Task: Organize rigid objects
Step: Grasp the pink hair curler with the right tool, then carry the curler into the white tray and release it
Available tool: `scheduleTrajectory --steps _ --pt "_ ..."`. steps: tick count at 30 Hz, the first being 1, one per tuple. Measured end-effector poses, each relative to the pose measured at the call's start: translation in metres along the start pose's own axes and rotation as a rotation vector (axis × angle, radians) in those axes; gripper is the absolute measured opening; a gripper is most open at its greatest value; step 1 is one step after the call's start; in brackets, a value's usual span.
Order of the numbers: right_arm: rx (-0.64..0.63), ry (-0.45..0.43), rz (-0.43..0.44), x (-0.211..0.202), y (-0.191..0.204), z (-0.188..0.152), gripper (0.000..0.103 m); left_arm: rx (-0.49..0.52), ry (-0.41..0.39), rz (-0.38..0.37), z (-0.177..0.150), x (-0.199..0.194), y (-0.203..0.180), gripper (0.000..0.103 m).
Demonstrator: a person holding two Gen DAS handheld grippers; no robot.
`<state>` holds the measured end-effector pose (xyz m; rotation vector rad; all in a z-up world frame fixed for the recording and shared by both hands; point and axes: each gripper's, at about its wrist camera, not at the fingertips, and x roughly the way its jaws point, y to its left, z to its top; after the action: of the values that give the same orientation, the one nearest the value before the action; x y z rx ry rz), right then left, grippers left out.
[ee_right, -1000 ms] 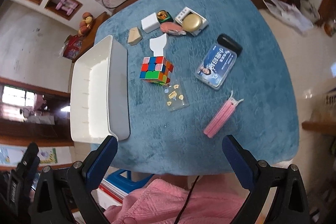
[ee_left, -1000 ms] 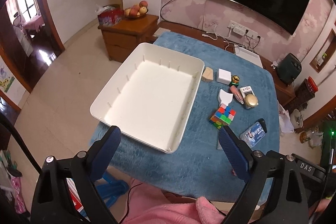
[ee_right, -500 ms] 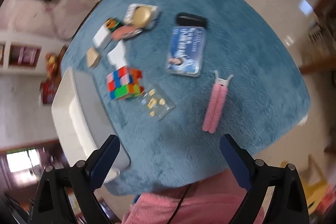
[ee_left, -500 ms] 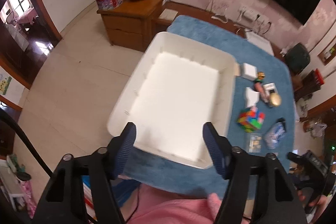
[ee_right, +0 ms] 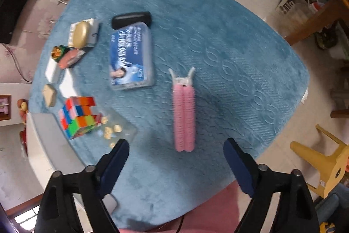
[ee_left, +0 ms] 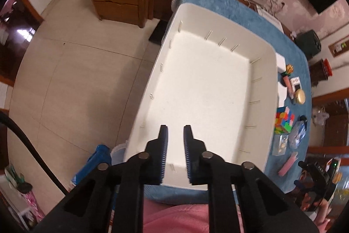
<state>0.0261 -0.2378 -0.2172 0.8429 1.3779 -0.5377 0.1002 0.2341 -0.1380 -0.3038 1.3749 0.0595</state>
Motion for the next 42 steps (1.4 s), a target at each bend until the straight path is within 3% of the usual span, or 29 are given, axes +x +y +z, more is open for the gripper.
scheduleTrajectory --steps 8,11,16,19,24,30,38,42 --pt "0.027 -0.008 -0.031 0.030 -0.009 0.000 0.068 0.092 -0.018 -0.074 0.016 0.027 0.022 0.006" --pt "0.041 -0.008 -0.012 0.040 -0.015 0.001 0.061 0.125 0.007 -0.064 0.019 0.040 0.027 0.004" --pt "0.055 -0.017 -0.044 0.053 -0.025 0.004 0.050 0.100 0.042 -0.121 0.016 0.057 0.037 0.004" --pt "0.042 -0.040 -0.053 0.056 -0.027 0.004 0.049 0.106 0.047 -0.106 0.017 0.063 0.042 0.004" --pt "-0.020 -0.093 -0.092 0.056 -0.018 0.003 0.027 0.138 0.077 -0.095 0.013 0.071 0.036 0.004" --pt "-0.072 -0.113 -0.114 0.050 0.003 -0.012 0.026 0.194 0.104 -0.090 0.010 0.076 0.029 0.002" --pt "-0.111 -0.134 -0.069 0.020 0.031 -0.039 0.026 0.246 0.138 -0.075 0.003 0.080 0.019 0.002" --pt "-0.166 -0.148 -0.021 -0.001 0.057 -0.057 0.026 0.289 0.130 0.034 -0.001 0.078 0.015 0.002"
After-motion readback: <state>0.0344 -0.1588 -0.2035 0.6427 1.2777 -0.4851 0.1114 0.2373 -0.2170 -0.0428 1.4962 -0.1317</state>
